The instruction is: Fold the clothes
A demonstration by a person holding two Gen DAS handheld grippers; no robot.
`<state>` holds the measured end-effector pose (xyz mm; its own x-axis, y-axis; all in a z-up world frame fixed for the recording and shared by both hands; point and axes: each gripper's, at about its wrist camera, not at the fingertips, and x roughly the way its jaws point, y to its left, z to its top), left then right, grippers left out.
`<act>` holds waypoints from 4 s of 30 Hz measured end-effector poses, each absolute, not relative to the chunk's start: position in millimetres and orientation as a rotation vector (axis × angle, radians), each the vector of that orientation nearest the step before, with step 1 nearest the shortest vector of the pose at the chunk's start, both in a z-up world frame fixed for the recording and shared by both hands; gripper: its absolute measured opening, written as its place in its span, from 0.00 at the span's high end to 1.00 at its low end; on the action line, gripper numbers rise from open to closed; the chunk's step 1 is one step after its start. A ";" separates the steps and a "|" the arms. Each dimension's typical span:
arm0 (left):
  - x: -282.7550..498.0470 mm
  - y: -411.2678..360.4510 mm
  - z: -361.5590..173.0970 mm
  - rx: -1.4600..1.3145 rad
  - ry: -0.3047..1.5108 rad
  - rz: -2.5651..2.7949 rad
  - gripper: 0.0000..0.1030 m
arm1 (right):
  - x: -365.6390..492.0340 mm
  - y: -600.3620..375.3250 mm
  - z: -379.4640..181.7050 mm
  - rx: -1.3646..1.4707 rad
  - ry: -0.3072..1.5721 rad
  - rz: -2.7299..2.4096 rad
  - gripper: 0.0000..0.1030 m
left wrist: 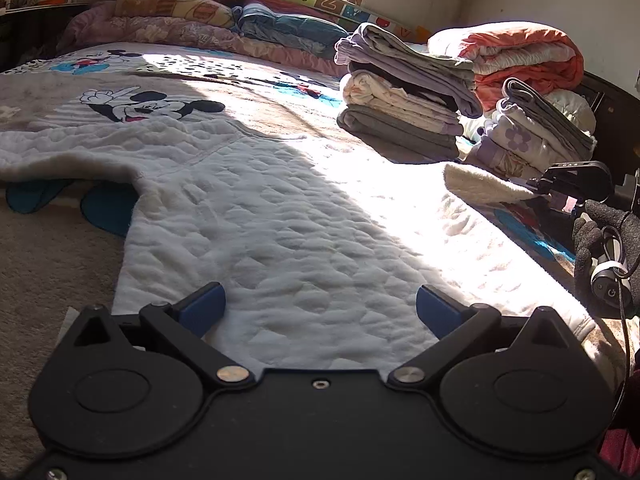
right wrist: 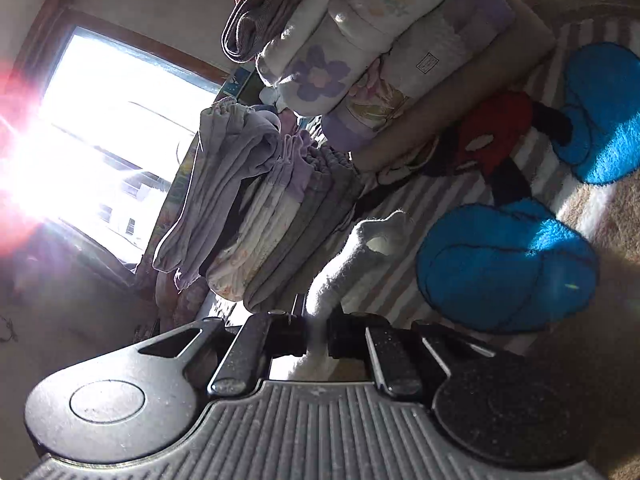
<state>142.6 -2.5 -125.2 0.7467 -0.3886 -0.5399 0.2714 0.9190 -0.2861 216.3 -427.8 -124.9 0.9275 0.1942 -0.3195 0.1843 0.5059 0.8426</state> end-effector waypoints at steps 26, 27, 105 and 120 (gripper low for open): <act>145.0 -11.8 -133.6 -0.070 0.661 -0.383 0.00 | 286.6 -457.3 -159.1 0.749 0.617 0.026 0.82; 145.3 -11.8 -133.3 -0.070 0.662 -0.383 0.00 | 284.3 -458.2 -155.3 0.760 0.608 0.012 0.80; 127.7 1.0 -121.4 -0.159 0.680 -0.379 0.00 | 115.0 -267.9 -84.0 0.347 0.552 0.253 0.75; 124.9 -4.3 -129.5 -0.068 0.683 -0.411 0.00 | 205.8 -320.7 -171.7 0.733 0.678 0.355 1.00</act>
<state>124.9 -4.3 -129.5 0.6991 -0.3904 -0.5990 0.3464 0.9178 -0.1939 205.8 -320.7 -171.7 0.7338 0.5182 -0.4393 -0.0660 0.6980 0.7130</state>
